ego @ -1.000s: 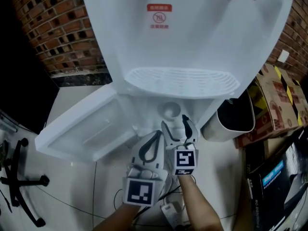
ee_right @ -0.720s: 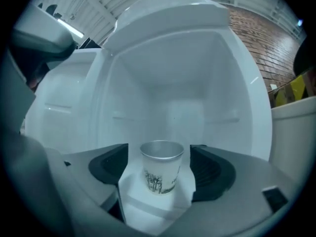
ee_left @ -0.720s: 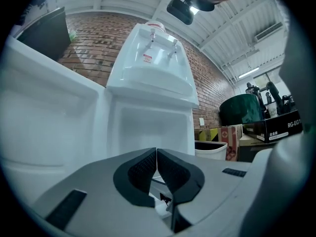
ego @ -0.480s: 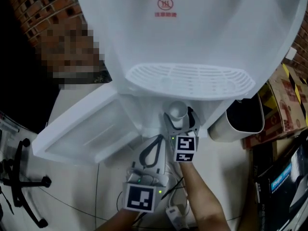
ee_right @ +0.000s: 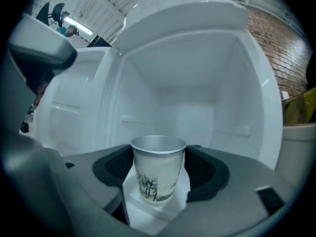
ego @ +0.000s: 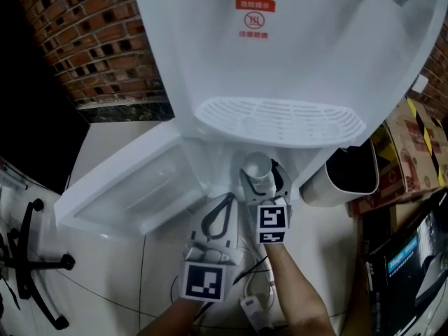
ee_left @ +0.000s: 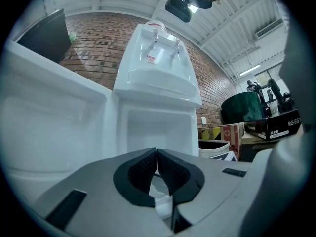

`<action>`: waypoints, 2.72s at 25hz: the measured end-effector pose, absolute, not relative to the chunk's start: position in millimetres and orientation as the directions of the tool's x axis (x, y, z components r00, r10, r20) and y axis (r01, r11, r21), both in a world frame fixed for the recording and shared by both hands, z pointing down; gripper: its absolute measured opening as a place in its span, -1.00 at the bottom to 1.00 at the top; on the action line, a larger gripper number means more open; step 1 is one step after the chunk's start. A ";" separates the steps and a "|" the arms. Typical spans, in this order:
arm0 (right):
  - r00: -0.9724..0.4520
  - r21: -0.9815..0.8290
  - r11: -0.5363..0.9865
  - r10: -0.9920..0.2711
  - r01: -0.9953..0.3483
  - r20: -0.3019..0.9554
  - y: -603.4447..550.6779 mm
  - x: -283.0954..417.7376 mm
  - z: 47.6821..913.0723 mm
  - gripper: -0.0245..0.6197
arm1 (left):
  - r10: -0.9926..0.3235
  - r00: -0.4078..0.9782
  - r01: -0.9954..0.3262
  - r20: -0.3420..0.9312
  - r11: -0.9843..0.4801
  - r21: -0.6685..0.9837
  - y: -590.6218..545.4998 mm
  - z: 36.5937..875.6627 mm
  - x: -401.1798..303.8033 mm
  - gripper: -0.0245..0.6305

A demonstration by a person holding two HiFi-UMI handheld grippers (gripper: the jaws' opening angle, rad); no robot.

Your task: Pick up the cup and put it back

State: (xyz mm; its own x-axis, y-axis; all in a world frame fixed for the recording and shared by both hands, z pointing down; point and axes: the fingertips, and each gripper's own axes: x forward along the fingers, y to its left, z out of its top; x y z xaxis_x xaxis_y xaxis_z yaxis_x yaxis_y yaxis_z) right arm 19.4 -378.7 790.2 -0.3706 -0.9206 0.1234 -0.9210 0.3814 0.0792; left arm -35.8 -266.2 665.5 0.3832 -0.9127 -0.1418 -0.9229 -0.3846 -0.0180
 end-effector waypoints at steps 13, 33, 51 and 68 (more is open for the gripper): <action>-0.375 0.073 0.380 -0.924 -0.922 0.073 -288.8 30.5 688.2 0.12 | -0.909 0.386 -0.922 -0.155 -0.381 -0.062 -261.5 641.7 -40.4 -0.93; -0.343 0.100 0.348 -0.937 -0.932 0.060 -242.9 41.6 642.7 0.12 | -0.888 0.422 -0.907 -0.182 -0.418 -0.062 -249.4 618.5 -25.7 -0.93; -0.372 0.137 0.377 -0.926 -0.916 0.064 -276.9 39.4 687.6 0.12 | -0.878 0.431 -0.900 -0.209 -0.436 -0.026 -245.6 626.0 -18.7 -0.93; -0.377 0.079 0.381 -0.924 -0.921 0.062 -382.5 28.1 785.5 0.12 | -0.905 0.397 -0.914 -0.152 -0.405 0.029 -255.6 661.6 -29.9 -0.93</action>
